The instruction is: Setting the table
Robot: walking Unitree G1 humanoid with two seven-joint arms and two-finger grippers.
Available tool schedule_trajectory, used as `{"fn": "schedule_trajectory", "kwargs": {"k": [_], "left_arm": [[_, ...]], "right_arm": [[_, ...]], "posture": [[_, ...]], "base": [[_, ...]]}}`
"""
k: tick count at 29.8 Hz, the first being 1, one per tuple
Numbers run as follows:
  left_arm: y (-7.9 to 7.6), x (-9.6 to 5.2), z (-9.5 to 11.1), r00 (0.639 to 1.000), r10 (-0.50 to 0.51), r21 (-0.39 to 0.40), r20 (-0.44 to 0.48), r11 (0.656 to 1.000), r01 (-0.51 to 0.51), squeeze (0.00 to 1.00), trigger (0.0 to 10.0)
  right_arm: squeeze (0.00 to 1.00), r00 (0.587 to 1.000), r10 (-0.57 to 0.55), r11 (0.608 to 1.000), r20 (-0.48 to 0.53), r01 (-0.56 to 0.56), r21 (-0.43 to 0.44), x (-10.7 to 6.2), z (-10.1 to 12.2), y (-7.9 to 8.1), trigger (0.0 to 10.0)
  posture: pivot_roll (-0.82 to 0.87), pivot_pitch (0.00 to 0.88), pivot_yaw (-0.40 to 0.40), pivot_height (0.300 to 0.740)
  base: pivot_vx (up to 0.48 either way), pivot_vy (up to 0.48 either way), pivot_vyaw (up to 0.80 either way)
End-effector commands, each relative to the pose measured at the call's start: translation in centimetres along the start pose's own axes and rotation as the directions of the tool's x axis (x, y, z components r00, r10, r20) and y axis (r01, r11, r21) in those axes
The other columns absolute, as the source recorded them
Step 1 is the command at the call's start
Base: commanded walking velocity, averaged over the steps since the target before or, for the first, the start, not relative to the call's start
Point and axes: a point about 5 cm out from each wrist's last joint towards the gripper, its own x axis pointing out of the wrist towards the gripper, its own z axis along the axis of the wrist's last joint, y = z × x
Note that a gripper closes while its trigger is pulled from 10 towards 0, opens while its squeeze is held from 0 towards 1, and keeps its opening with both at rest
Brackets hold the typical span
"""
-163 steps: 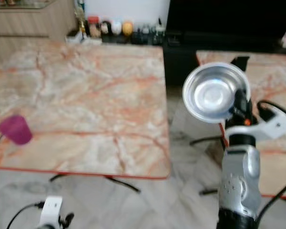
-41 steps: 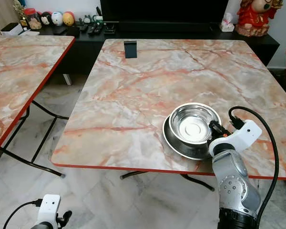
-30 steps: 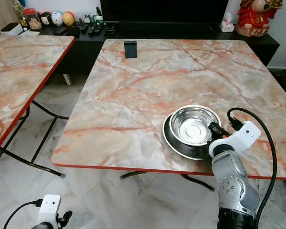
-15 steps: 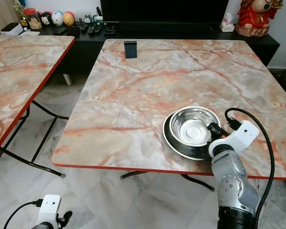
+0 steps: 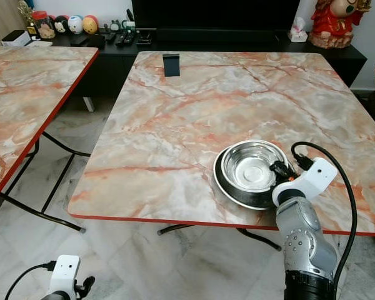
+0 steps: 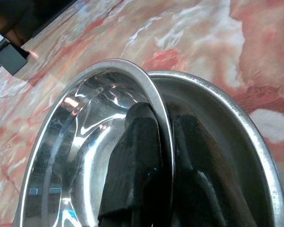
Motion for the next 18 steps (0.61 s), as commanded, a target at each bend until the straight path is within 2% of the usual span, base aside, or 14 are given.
{"fn": "schedule_trajectory", "kwargs": {"k": [1,7,8,10,11,12,13,14,15,16,18], "left_arm": [[0.03,-0.21,-0.68,1.0,-0.005,-0.003,-0.018,1.0,0.005,0.0,10.0],[0.12,-0.17,-0.5,1.0,-0.004,-0.004,-0.011,1.0,0.004,0.0,10.0],[0.13,-0.16,-0.48,1.0,-0.004,-0.003,-0.01,1.0,0.004,0.0,10.0],[0.13,-0.16,-0.46,1.0,-0.004,-0.003,-0.01,1.0,0.004,0.0,10.0],[0.12,-0.15,-0.43,1.0,-0.004,-0.002,-0.009,1.0,0.004,0.0,10.0],[0.11,-0.14,-0.39,1.0,-0.005,-0.001,-0.008,1.0,0.005,0.0,10.0],[0.09,-0.13,-0.37,1.0,-0.005,-0.001,-0.007,1.0,0.005,0.0,10.0],[0.08,-0.12,-0.33,1.0,-0.005,-0.001,-0.006,1.0,0.005,0.0,10.0],[0.07,-0.11,-0.31,1.0,-0.006,-0.001,-0.005,1.0,0.006,0.0,10.0],[0.03,-0.11,-0.31,1.0,-0.006,-0.001,-0.004,1.0,0.006,0.0,10.0],[-0.02,-0.11,-0.29,1.0,-0.008,-0.001,-0.002,1.0,0.008,0.0,10.0]], "right_arm": [[0.0,1.0,-0.008,1.0,0.008,0.008,-0.002,0.2,0.26,-0.07,10.0],[0.0,1.0,-0.003,1.0,-0.006,0.003,-0.009,0.32,-0.1,0.04,10.0],[0.29,1.0,-0.001,1.0,-0.007,0.001,-0.009,0.31,-0.13,0.07,10.0],[0.29,1.0,0.0,1.0,-0.008,0.0,-0.01,0.31,-0.15,0.1,10.0],[0.85,1.0,-0.001,1.0,-0.008,0.001,-0.012,0.32,-0.16,0.09,10.0],[0.86,1.0,-0.001,1.0,-0.009,0.001,-0.013,0.34,-0.17,0.08,10.0],[0.83,1.0,-0.003,1.0,-0.01,0.003,-0.015,0.36,-0.2,0.05,10.0],[0.73,1.0,-0.007,1.0,-0.012,0.007,-0.019,0.38,-0.23,0.0,10.0],[0.5,1.0,-0.009,1.0,-0.014,0.009,-0.021,0.41,-0.25,-0.03,10.0],[0.17,1.0,-0.011,1.0,-0.013,0.011,-0.021,0.41,-0.26,-0.09,10.0],[0.07,1.0,-0.018,1.0,-0.012,0.018,-0.021,0.39,-0.25,-0.2,10.0]], "posture": [[0.01,0.065,0.013,0.74],[0.01,0.063,0.016,0.74],[0.01,0.063,0.016,0.74],[0.01,0.063,0.016,0.74],[0.01,0.063,0.016,0.74],[0.01,0.063,0.016,0.74],[0.01,0.063,0.016,0.74],[0.01,0.063,0.016,0.74],[0.01,0.063,0.016,0.74],[0.01,0.057,0.016,0.74],[0.01,0.057,0.016,0.74]], "base": [[0.0,0.0,0.0],[0.0,0.0,0.0],[0.0,0.0,0.0],[0.0,0.0,0.0],[0.0,0.0,0.0],[0.0,0.0,0.0],[0.0,0.0,0.0],[0.0,0.0,0.0],[0.0,0.0,0.0],[0.0,0.0,0.0],[0.0,0.0,0.0]]}}
